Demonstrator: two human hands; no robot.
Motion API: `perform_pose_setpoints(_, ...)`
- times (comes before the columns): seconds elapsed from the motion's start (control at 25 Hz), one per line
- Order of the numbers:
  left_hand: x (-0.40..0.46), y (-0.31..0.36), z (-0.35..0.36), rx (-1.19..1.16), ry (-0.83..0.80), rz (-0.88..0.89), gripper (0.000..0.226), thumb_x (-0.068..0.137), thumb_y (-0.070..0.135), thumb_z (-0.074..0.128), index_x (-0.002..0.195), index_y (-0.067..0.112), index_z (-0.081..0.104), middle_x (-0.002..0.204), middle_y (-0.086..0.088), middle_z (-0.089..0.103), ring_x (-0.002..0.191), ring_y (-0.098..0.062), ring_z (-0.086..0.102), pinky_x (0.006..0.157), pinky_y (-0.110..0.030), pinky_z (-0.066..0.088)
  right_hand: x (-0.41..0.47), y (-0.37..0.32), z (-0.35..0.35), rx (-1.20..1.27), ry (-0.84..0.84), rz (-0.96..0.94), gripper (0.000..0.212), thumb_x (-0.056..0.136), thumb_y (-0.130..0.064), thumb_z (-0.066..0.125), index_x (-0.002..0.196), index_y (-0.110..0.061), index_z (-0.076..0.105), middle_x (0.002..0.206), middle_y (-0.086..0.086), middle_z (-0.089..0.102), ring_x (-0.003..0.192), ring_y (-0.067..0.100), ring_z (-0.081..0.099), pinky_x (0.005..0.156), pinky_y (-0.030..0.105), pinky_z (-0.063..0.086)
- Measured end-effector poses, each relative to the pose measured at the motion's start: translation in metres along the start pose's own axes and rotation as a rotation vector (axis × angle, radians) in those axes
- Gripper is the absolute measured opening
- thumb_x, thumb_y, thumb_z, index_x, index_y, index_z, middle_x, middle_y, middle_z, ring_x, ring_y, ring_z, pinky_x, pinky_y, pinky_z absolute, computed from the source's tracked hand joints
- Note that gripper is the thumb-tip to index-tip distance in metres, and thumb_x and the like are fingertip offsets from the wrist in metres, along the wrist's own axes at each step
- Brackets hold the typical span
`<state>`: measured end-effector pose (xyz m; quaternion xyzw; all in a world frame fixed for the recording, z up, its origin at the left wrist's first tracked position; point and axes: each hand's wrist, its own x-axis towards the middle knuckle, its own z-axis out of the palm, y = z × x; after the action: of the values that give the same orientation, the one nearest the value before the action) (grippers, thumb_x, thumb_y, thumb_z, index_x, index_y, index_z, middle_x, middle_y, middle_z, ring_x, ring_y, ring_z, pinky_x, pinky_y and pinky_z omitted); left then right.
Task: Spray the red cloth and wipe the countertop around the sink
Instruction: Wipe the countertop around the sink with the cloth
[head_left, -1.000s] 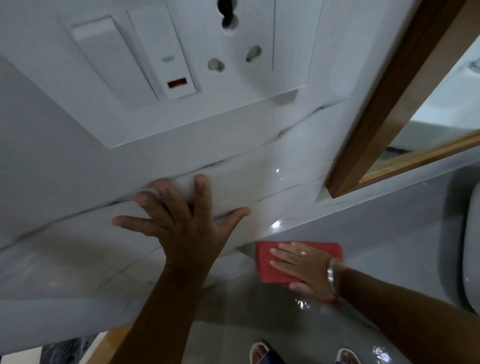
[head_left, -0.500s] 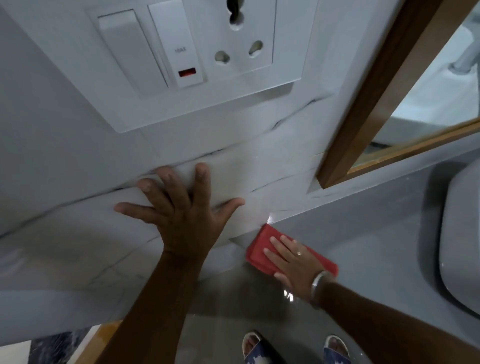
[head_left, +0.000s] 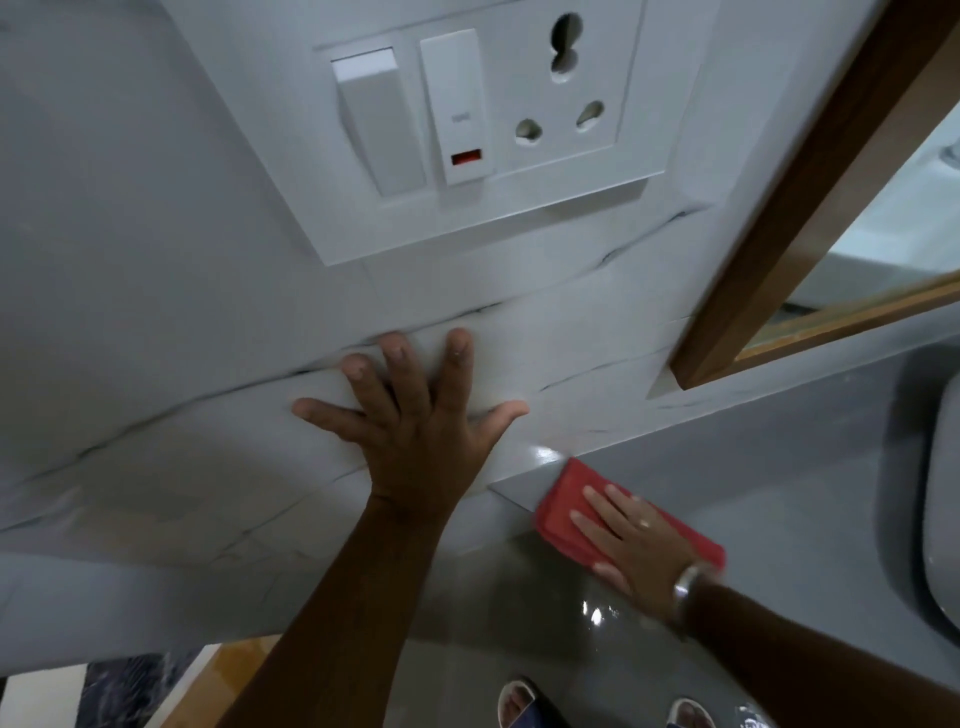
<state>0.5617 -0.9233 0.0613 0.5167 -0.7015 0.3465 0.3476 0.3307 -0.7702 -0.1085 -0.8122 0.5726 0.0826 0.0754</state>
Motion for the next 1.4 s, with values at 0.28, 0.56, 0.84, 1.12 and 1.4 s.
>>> perform_pose_setpoints(0.28,-0.001,0.001,0.002,-0.022,-0.008,-0.02,0.126,0.068,0.097,0.046,0.156,0.028,-0.013,0.161,-0.008,-0.034,0.148,-0.033,-0.029,0.108,-0.073,-0.017,0.006,0.06,-0.018,0.108,-0.072,0.787,0.065,0.1,-0.042,0.029,0.157,-0.021,0.008,0.165,0.018,0.011,0.149,0.04,0.017,0.119,0.053,0.023)
perform_pose_setpoints(0.56,-0.003,0.0,0.001,0.018,-0.017,0.003,0.128,0.065,0.097,0.049,0.156,0.03,-0.012,0.161,-0.007,-0.034,0.147,-0.031,-0.03,0.106,-0.075,-0.016,-0.069,0.078,0.002,-0.069,-0.146,-0.111,0.072,0.072,-0.043,0.057,0.143,-0.032,0.045,0.15,0.011,0.048,0.132,0.035,0.051,0.116,0.048,0.028)
perform_pose_setpoints(0.84,0.003,0.005,-0.006,-0.024,-0.1,-0.035,0.133,0.062,0.099,0.051,0.152,0.034,-0.023,0.156,0.002,-0.044,0.143,-0.025,-0.038,0.09,-0.091,0.008,-0.033,0.125,-0.011,0.051,-0.105,0.271,0.069,0.09,-0.034,0.048,0.154,-0.027,0.021,0.163,0.016,0.02,0.148,0.041,0.023,0.117,0.055,0.024)
perform_pose_setpoints(1.12,-0.003,0.018,-0.023,0.081,-0.248,-0.107,0.129,0.074,0.088,0.056,0.153,0.024,-0.023,0.157,-0.042,0.001,0.144,-0.06,0.001,0.111,-0.068,-0.011,-0.111,0.079,-0.003,0.081,-0.173,-0.077,0.063,0.088,-0.046,0.048,0.148,-0.029,0.041,0.157,0.011,0.038,0.143,0.035,0.037,0.114,0.054,0.032)
perform_pose_setpoints(1.4,-0.086,0.169,-0.05,-0.29,-1.144,0.321,0.076,0.097,0.049,0.049,0.158,0.024,0.01,0.164,-0.016,0.021,0.15,-0.037,0.019,0.122,-0.06,0.011,-0.136,0.106,-0.021,0.449,-0.013,0.467,0.062,0.1,-0.025,0.037,0.157,-0.017,0.011,0.166,0.012,0.013,0.152,0.029,0.014,0.123,0.04,0.019)
